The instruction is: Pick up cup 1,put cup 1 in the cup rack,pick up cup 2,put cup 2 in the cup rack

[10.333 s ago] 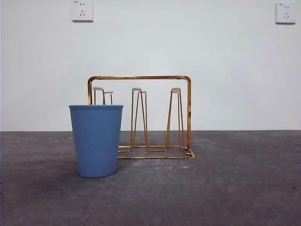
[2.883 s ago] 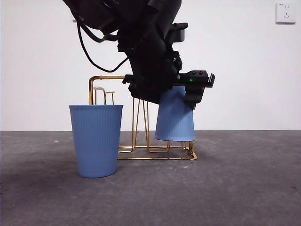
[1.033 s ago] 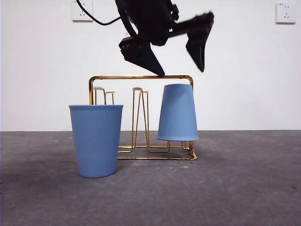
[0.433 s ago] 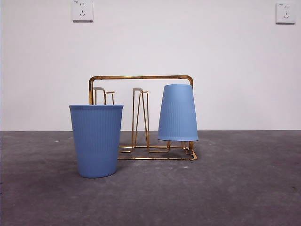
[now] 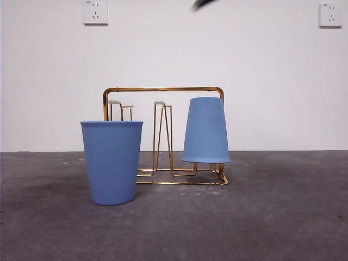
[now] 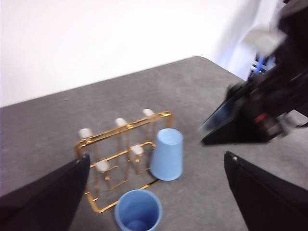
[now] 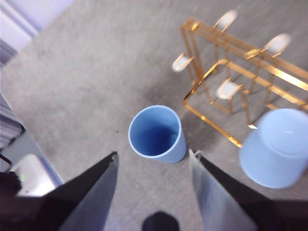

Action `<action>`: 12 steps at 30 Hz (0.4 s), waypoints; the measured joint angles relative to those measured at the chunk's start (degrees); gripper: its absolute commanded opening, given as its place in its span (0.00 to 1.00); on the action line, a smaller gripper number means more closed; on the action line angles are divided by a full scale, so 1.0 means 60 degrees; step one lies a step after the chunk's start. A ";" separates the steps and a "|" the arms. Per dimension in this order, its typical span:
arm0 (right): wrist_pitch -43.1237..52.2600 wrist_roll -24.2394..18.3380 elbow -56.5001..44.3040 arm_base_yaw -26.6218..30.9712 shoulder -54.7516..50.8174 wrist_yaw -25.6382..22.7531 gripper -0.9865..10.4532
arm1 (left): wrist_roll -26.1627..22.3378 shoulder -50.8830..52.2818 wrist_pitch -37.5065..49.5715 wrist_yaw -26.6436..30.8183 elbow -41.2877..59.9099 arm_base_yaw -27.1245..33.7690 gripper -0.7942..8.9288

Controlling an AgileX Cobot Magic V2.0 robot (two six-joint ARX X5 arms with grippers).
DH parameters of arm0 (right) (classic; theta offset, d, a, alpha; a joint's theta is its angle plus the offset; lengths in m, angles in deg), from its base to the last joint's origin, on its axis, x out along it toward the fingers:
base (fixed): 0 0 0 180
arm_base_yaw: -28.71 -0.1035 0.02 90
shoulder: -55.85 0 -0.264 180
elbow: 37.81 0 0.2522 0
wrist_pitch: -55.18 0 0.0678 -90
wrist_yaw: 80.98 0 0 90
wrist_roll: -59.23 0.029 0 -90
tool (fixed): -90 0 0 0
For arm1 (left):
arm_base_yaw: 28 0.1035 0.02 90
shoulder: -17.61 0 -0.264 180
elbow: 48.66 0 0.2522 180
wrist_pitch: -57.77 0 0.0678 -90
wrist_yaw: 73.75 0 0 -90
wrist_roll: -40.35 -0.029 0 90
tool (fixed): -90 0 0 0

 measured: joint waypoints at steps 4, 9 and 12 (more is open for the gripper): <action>0.0474 0.0131 0.0000 -0.0528 0.1133 -0.0787 0.31 | -0.0047 0.0554 -0.0499 0.0113 0.0000 0.0004 0.57; 0.0597 0.0346 0.0000 -0.0772 0.2262 -0.1268 0.31 | -0.0051 0.0812 -0.1213 0.0113 0.0000 0.0004 0.57; 0.0699 0.0495 0.0000 -0.0809 0.2696 -0.1373 0.31 | -0.0058 0.0805 -0.1432 0.0117 0.0000 0.0004 0.57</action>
